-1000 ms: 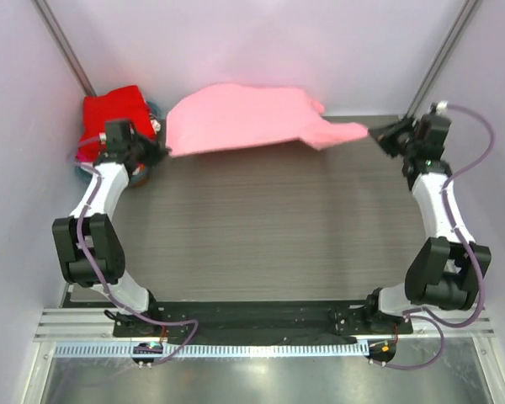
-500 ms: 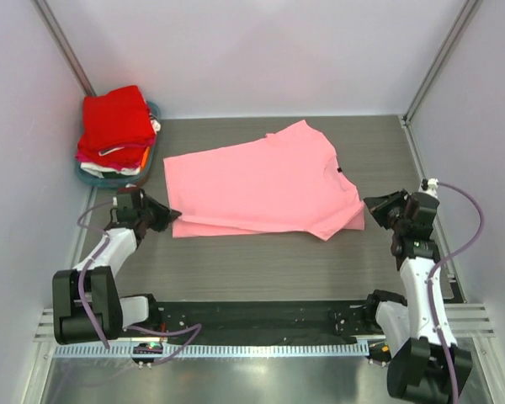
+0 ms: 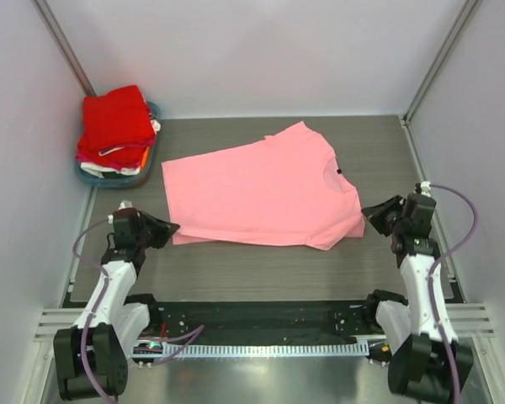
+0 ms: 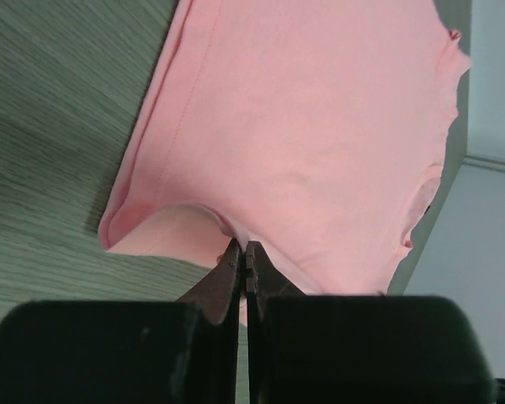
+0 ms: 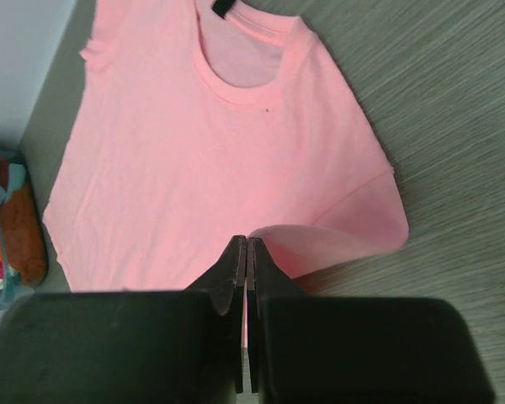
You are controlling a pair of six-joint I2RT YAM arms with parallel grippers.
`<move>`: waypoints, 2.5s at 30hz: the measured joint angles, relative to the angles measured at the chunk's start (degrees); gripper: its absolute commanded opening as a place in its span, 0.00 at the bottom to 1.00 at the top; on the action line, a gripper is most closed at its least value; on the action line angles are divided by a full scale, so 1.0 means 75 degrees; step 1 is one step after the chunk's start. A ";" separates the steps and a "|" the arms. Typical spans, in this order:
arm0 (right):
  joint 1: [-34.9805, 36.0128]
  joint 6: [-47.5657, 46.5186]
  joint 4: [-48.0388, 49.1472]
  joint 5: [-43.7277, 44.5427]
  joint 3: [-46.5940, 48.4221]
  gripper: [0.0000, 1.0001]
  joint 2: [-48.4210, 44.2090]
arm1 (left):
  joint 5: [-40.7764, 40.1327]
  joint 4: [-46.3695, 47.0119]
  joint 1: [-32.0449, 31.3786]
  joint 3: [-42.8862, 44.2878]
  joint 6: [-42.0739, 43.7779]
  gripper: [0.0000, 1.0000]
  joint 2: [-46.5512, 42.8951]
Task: Fold and stack the t-shirts
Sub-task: Flatten the tshirt out, then fold the tshirt
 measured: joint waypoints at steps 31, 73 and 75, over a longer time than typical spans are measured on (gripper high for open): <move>0.1478 -0.0408 0.1020 0.0740 0.4575 0.01 0.6105 | -0.0405 -0.1644 0.0003 0.1113 -0.0420 0.00 0.0746; 0.2247 -0.0863 0.0268 0.1486 0.7201 0.01 0.8256 | -0.0519 -0.0909 0.0443 0.1221 -0.0979 0.00 0.2331; 0.2247 -0.0863 0.0268 0.1515 0.7259 0.01 0.8285 | -0.0507 -0.0880 0.0463 0.1306 -0.0976 0.00 0.2521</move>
